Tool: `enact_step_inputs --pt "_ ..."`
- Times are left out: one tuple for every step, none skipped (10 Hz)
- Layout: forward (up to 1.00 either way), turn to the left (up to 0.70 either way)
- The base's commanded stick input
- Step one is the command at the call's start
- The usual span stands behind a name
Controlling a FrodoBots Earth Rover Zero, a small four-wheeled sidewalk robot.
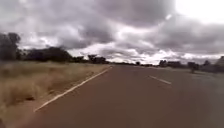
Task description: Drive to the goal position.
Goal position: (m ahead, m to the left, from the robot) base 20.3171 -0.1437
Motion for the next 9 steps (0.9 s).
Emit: enact_step_inputs --pt "0.85 -0.01" --pt "0.85 -0.19" --pt "0.85 -0.3" --pt "0.85 -0.3" --pt "0.85 -0.22" --pt "0.85 -0.04" --pt "0.85 -0.07" --pt "0.85 -0.26" --pt "0.85 -0.16"
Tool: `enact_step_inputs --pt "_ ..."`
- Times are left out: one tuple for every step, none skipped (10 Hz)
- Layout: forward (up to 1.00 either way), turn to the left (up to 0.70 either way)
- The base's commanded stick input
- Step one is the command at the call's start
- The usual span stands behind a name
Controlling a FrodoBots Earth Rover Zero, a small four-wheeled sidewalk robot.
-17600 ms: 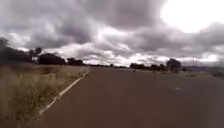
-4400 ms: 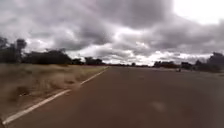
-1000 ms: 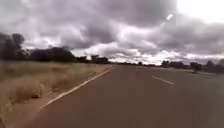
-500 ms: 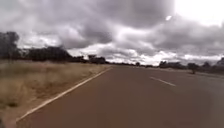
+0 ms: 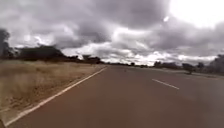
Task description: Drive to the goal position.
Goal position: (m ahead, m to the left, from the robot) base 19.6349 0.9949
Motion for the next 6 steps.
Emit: enact_step_inputs --pt "0.85 0.02" --pt "0.85 0.04" --pt "0.85 0.03" --pt "0.85 -0.15" --pt "0.85 -0.27" --pt "0.85 -0.09"
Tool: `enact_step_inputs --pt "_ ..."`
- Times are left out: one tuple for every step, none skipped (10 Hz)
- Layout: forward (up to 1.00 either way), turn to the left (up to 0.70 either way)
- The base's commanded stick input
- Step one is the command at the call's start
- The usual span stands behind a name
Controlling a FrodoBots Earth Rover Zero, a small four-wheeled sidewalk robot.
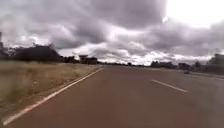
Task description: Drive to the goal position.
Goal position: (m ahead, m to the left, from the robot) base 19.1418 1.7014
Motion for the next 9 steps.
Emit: enact_step_inputs --pt "0.85 0.04" --pt "0.85 0.04" --pt "0.85 0.04" --pt "0.85 0.04" --pt "0.85 0.04" --pt "0.85 0.04" --pt "0.85 0.04" --pt "0.85 0.04" --pt "0.85 0.04"
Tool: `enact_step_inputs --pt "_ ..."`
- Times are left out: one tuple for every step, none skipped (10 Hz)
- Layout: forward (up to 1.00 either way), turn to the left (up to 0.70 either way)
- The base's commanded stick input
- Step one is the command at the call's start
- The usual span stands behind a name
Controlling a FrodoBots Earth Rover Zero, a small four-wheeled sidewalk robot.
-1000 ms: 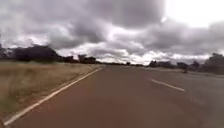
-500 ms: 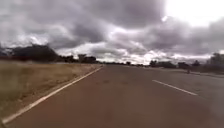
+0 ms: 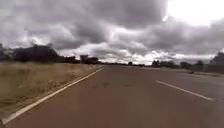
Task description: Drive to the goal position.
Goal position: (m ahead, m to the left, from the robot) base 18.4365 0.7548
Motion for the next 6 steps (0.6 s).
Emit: enact_step_inputs --pt "0.85 0.04" --pt "0.85 0.04" --pt "0.85 0.04" --pt "0.85 0.04" --pt "0.85 0.04" --pt "0.85 0.04"
